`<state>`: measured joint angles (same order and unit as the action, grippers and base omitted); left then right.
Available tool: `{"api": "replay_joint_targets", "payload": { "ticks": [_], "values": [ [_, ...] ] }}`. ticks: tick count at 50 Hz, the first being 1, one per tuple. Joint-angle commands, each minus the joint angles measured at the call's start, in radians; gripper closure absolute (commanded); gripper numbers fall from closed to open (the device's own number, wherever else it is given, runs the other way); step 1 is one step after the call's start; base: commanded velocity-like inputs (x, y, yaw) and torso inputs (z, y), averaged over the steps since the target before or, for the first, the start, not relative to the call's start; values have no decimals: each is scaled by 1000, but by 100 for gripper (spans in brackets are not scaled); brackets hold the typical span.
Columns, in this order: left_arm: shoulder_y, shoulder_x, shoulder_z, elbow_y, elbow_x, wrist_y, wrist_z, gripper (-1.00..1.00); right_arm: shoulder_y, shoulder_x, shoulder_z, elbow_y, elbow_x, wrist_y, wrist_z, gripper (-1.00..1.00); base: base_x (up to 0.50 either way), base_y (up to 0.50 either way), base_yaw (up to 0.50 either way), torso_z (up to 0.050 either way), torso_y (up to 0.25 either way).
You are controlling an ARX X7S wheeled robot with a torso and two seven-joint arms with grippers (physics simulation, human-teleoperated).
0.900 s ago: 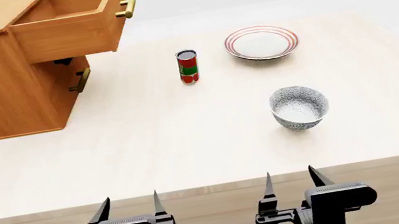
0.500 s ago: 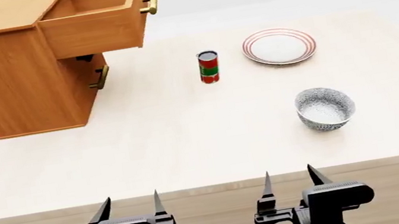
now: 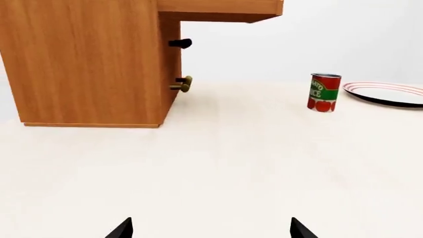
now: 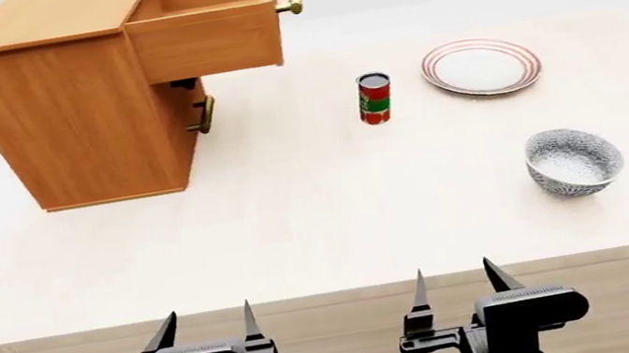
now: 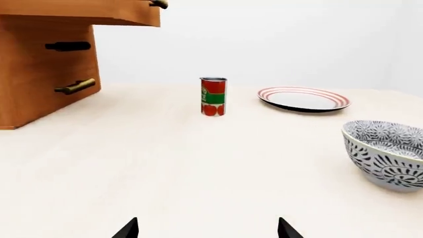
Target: Put the bowl in the top drawer of the cabinet.
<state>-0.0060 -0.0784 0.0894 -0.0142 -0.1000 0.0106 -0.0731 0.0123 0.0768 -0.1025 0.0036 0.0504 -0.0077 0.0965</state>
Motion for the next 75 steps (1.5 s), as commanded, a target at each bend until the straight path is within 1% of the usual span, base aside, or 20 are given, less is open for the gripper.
{"api": "replay_joint_targets", "payload": {
  "ticks": [1,12,16,20,25,29,33,37,40,44,48,55,60,67,75],
  "values": [
    [-1,-14,16,0,-16,-1,-14,-100,-1,15,-16,-2,14,-1,15,-100,0,500,0,0,0],
    [1,-27,30,5,-28,1,-27,-100,0,27,-30,-6,24,1,32,-100,0,500,0,0,0],
    [-7,-34,38,9,-34,-7,-24,-100,7,30,-31,-15,27,18,45,-100,0,0,0,0,0],
    [-13,-43,34,46,-51,-40,-28,-100,12,35,-23,-59,39,70,60,-100,0,0,0,0,0],
    [-16,-69,20,195,-105,-155,-31,-100,46,43,-23,-187,68,203,68,-100,0,0,0,0,0],
    [-46,-106,-1,349,-159,-279,-40,-100,117,60,-39,-340,79,377,75,-100,0,0,0,0,0],
    [-89,-152,-17,507,-220,-400,-36,-100,187,89,-17,-517,124,578,76,-100,0,0,0,0,0],
    [-195,-160,-120,611,-401,-596,-79,-100,290,126,2,-624,167,745,63,-100,0,0,0,0,0],
    [-280,-186,-154,649,-477,-675,-85,-100,383,148,20,-664,196,839,50,-100,0,0,0,0,0],
    [-436,-232,-178,690,-554,-753,-77,-100,536,202,40,-721,232,987,22,-100,0,0,0,0,0],
    [-596,-270,-195,699,-619,-836,-89,-100,697,211,119,-768,325,1174,-12,-100,0,0,0,0,0],
    [-835,-311,-220,618,-693,-923,-87,-100,974,216,248,-794,433,1447,-44,-100,0,0,0,0,0],
    [-981,-324,-228,552,-727,-978,-102,-100,1095,264,241,-771,447,1507,-52,-100,8,0,0,0,0],
    [-1134,-337,-237,521,-735,-985,-111,-100,1223,310,202,-712,457,1531,-63,-100,127,0,0,0,0],
    [-1237,-361,-220,524,-751,-1022,-119,-100,1347,332,126,-601,443,1485,-69,-100,184,0,0,0,0]
  ]
}}
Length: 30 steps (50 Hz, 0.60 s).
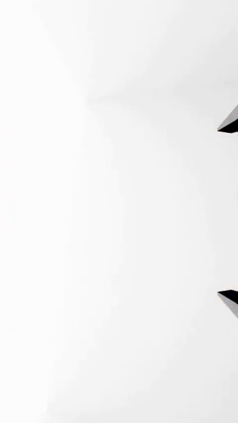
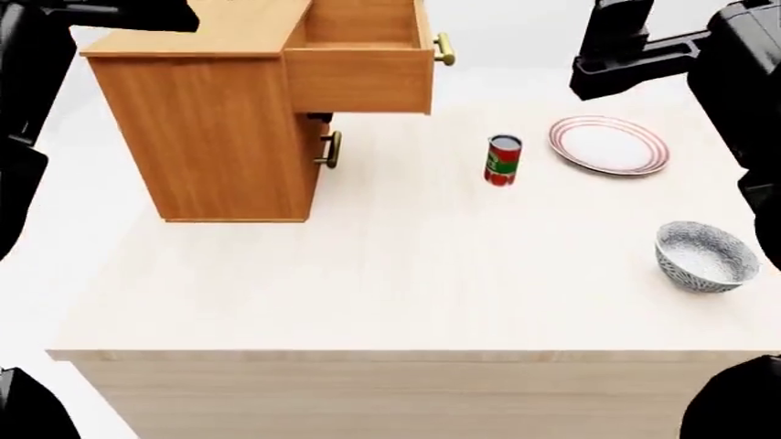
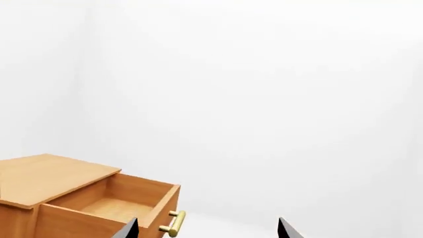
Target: Put the bowl in the top drawer of the cabinet.
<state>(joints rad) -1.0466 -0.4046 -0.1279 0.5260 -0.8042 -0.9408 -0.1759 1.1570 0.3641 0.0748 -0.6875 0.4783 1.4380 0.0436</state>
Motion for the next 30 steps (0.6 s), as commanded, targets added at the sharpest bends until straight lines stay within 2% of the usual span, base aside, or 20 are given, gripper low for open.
{"api": "replay_joint_targets", "payload": {
  "ticks": [1,7,13,30],
  "values": [
    [-205,-36,-4,-17,-49,-73,-17,-100,213,47,-60,100,13,33,-16,-100,211,0,0,0,0],
    [-231,-47,26,-44,-18,-57,-6,-100,241,52,-101,158,6,-1,-26,-100,214,1,0,0,0],
    [-307,-51,32,-56,-41,-115,-37,-100,290,56,-119,209,5,-13,-36,-100,212,10,0,0,0],
    [-292,-47,104,-133,53,17,35,-100,345,82,-177,291,-29,-112,-50,-100,214,161,0,0,0]
  ]
}}
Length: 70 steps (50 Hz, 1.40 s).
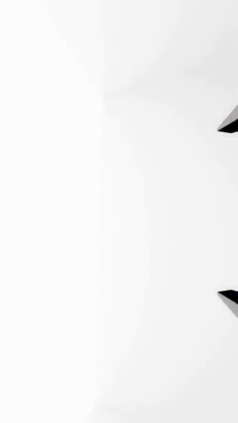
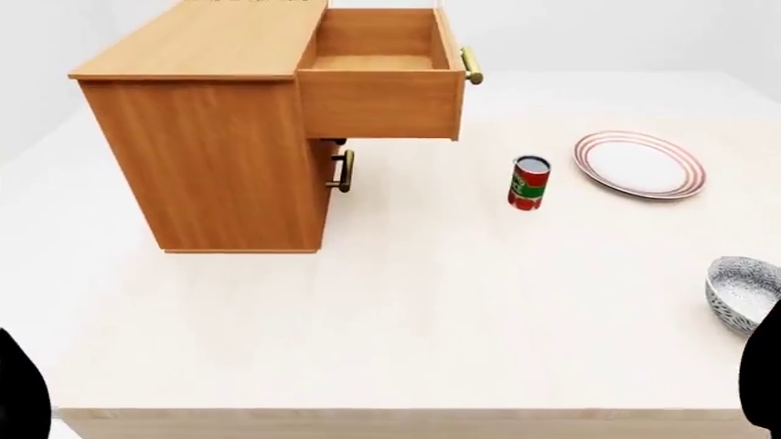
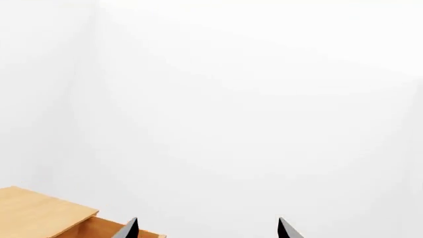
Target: Put the bowl in the top drawer of the cabinet.
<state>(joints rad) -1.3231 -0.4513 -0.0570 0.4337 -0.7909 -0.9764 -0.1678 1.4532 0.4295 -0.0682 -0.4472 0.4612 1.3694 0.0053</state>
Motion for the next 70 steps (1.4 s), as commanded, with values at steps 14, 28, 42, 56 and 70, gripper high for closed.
{"api": "replay_joint_targets", "payload": {
  "ticks": [14,28,42,56,70],
  "values": [
    [-42,-2,29,-28,11,19,11,-100,83,43,-46,78,-36,-63,0,-100,220,104,0,0,0],
    [-110,-1,14,-6,-45,-62,-36,-100,63,42,-48,92,-39,-86,5,-100,250,0,0,0,0],
    [-87,-6,33,-30,-11,-4,-7,-100,79,43,-60,100,-31,-82,-3,-100,254,0,0,0,0],
    [-91,-14,24,-20,-25,-8,-13,-100,99,49,-64,98,-23,-70,-4,-100,254,0,0,0,1],
    [-91,-19,23,-18,-24,6,-10,-100,108,53,-58,82,-12,-45,2,-100,251,0,0,0,1]
  ]
}}
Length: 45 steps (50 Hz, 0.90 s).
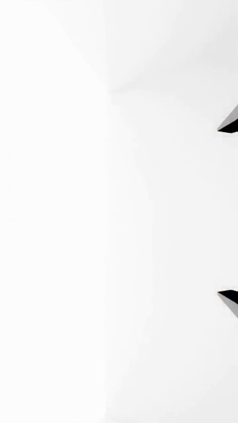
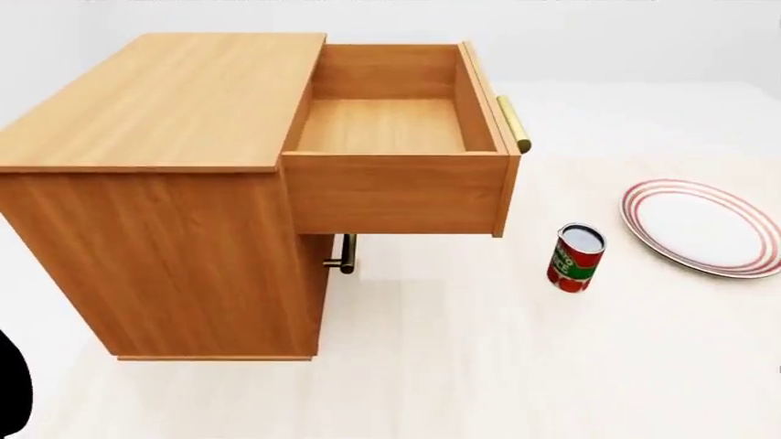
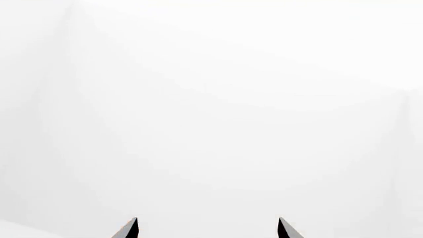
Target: Put the bowl in the top drawer of the cabinet.
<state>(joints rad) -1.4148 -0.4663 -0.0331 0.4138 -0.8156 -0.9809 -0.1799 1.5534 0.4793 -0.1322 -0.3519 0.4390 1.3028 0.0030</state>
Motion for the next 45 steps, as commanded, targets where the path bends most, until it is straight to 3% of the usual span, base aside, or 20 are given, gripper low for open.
{"api": "replay_joint_targets", "payload": {
  "ticks": [1,12,18,28,34,45],
  "values": [
    [1,-4,-1,1,1,12,2,-100,11,3,8,-16,13,30,4,-100,0,0,0,0,0],
    [-25,-10,-33,25,-52,-35,-27,-100,136,76,-25,-4,95,266,-7,-100,0,0,0,0,0],
    [-38,-13,-60,42,-92,-69,-49,-100,281,257,-144,148,559,266,296,-100,0,0,0,0,0],
    [-32,-16,-59,36,-90,-56,-45,-100,520,470,-491,322,976,262,486,-100,0,0,0,0,0],
    [-27,-12,-50,26,-76,-33,-33,-100,801,582,-851,385,990,267,288,-100,0,0,0,0,0],
    [-19,-7,-37,13,-57,-7,-28,-100,803,689,-1032,312,799,268,-53,-100,0,0,0,0,0]
  ]
}}
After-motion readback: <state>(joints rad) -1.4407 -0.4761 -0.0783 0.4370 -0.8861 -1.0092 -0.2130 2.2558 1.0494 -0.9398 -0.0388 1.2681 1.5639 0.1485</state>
